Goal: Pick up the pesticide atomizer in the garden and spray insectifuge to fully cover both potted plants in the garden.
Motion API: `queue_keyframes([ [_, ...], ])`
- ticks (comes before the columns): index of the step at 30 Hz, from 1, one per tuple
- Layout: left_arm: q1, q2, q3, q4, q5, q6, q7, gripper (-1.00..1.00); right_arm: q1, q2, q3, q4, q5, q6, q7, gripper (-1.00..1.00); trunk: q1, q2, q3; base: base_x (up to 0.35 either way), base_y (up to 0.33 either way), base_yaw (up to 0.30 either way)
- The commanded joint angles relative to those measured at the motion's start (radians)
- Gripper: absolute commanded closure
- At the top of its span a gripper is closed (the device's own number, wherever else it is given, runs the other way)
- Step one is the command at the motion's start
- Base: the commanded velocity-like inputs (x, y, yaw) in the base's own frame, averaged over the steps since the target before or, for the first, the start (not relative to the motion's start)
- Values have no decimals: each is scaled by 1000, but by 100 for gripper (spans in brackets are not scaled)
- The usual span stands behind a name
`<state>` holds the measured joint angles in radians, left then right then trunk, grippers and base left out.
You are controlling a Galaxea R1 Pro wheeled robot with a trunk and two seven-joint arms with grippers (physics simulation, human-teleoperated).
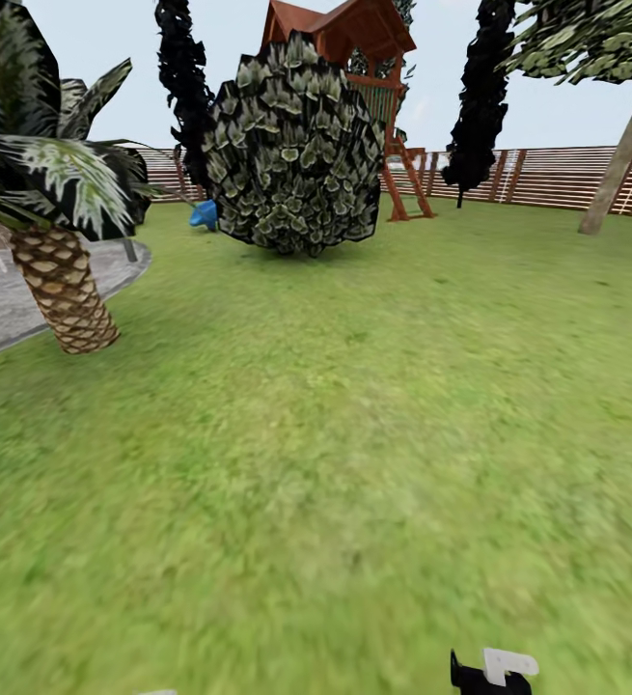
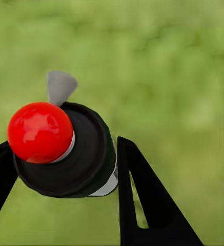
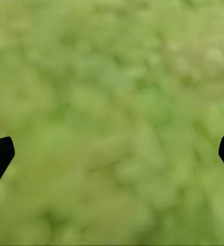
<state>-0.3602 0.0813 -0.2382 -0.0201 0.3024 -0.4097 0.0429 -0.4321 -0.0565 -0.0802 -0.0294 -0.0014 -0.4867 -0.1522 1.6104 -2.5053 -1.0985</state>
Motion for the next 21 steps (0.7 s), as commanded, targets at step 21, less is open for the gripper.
queue_keyframes([
  [21,0,3,-7,0,12,-2,5,100,-1,1,-7,1,1,-4,3,-100,0,0,-1,337,-72,0],
])
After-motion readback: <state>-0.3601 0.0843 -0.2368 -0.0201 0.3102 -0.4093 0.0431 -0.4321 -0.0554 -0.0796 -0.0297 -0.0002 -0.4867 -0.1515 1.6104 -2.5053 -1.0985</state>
